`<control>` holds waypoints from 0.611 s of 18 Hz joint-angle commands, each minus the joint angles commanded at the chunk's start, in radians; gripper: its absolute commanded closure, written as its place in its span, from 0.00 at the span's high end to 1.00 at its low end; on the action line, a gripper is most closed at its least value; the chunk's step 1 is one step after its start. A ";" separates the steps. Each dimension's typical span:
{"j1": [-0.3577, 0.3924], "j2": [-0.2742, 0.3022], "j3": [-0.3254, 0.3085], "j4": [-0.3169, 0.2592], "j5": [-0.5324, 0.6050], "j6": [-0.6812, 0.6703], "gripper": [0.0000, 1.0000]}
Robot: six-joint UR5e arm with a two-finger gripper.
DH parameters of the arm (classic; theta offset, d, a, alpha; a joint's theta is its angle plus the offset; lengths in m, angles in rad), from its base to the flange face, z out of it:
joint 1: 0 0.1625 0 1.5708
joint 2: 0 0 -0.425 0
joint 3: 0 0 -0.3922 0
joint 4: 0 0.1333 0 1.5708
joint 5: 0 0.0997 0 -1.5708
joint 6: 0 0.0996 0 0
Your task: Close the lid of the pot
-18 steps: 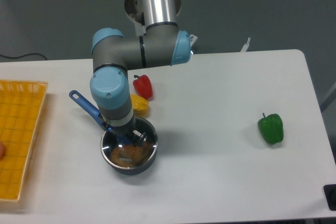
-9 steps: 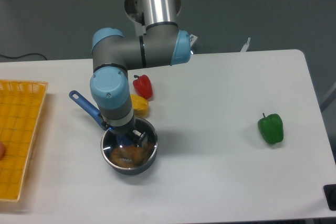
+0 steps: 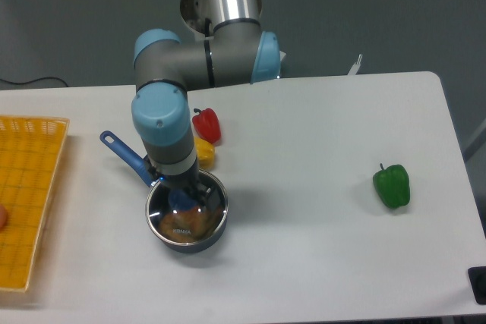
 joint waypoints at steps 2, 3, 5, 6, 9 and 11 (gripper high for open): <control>0.032 0.012 0.000 -0.018 0.002 0.118 1.00; 0.047 0.015 0.002 -0.019 0.005 0.164 1.00; 0.109 0.044 0.003 -0.022 0.023 0.252 1.00; 0.138 0.052 0.003 -0.031 0.023 0.305 1.00; 0.227 0.060 0.000 -0.064 0.025 0.469 1.00; 0.274 0.071 -0.003 -0.071 0.026 0.548 1.00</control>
